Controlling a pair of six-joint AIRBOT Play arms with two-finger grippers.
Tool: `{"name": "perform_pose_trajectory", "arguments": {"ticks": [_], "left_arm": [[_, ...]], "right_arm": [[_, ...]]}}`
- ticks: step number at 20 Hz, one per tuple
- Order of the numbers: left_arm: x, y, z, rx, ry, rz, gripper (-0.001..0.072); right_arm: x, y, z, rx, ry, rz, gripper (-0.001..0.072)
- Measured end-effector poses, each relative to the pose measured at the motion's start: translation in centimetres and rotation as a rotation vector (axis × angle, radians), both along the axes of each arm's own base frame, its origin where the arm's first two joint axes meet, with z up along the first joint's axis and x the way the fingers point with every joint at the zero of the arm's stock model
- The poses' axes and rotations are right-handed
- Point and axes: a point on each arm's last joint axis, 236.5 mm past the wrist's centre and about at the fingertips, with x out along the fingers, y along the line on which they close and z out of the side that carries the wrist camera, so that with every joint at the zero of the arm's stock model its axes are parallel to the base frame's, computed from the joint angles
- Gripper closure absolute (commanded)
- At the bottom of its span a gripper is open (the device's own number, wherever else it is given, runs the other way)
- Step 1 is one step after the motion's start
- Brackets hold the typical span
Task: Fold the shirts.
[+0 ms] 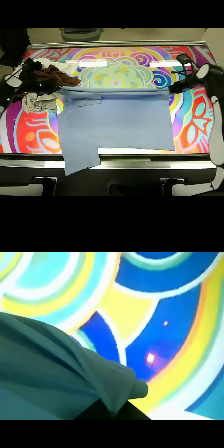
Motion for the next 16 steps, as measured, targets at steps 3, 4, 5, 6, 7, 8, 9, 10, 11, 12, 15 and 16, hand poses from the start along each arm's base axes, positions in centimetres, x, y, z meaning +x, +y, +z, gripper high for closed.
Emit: {"name": "perform_pose_trajectory", "arguments": {"ticks": [3, 4, 5, 6, 7, 8, 9, 10, 11, 12, 15, 16], "left_arm": [[2.8, 0.0, -2.0, -0.013, -0.010, 0.015, 0.0677], [3.3, 0.1, -2.1, -0.008, -0.020, 0.009, 0.0677], [3.5, 0.1, -2.1, 0.001, -0.022, -0.003, 0.0677], [3.3, 0.1, -2.1, 0.016, -0.016, -0.019, 0.0677], [2.6, 0.2, -2.5, 0.042, 0.014, -0.047, 0.0677], [1.4, 0.3, -3.3, 0.069, 0.065, -0.079, 0.0677], [-0.1, 0.5, -4.2, 0.090, 0.131, -0.105, 0.0677], [-1.7, 0.6, -5.2, 0.107, 0.198, -0.133, 0.0677], [-3.4, 0.7, -6.3, 0.118, 0.268, -0.156, 0.0677], [-4.7, 0.8, -7.2, 0.125, 0.323, -0.170, 0.0677], [-8.0, 1.0, -9.7, 0.132, 0.456, -0.200, 0.0676], [-8.6, 1.0, -10.2, 0.130, 0.484, -0.201, 0.0674]], "right_arm": [[3.1, -0.2, -1.4, 0.008, -0.088, -0.049, 0.0661], [3.5, -0.3, -1.5, 0.001, -0.099, -0.050, 0.0661], [3.5, -0.5, -1.4, -0.012, -0.102, -0.045, 0.0661], [3.2, -0.6, -1.4, -0.029, -0.088, -0.032, 0.0659], [2.2, -0.7, -1.7, -0.044, -0.047, -0.016, 0.0659], [1.0, -0.6, -2.2, -0.052, 0.009, 0.004, 0.0659], [-0.8, -0.4, -2.9, -0.055, 0.089, 0.027, 0.0659], [-2.7, -0.3, -3.9, -0.056, 0.172, 0.049, 0.0659], [-4.6, -0.1, -4.8, -0.054, 0.250, 0.068, 0.0659], [-6.1, 0.2, -5.7, -0.046, 0.311, 0.082, 0.0659], [-9.7, 1.0, -8.1, -0.013, 0.452, 0.109, 0.0660], [-10.5, 1.2, -8.6, -0.003, 0.481, 0.114, 0.0658]]}}
